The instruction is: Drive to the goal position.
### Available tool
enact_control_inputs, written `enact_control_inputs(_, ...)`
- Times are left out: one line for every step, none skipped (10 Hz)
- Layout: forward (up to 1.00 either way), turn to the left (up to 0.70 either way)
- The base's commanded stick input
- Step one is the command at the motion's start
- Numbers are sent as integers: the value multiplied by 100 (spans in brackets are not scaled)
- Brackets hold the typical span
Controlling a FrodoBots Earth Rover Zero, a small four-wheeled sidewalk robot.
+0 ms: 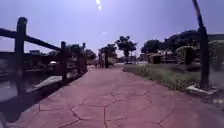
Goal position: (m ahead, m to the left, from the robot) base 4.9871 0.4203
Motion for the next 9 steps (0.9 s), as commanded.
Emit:
enact_control_inputs(100, 1)
enact_control_inputs(100, 3)
enact_control_inputs(100, 5)
enact_control_inputs(100, 41)
enact_control_inputs(100, 25)
enact_control_inputs(100, 1)
enact_control_inputs(100, 1)
enact_control_inputs(100, 1)
enact_control_inputs(100, 1)
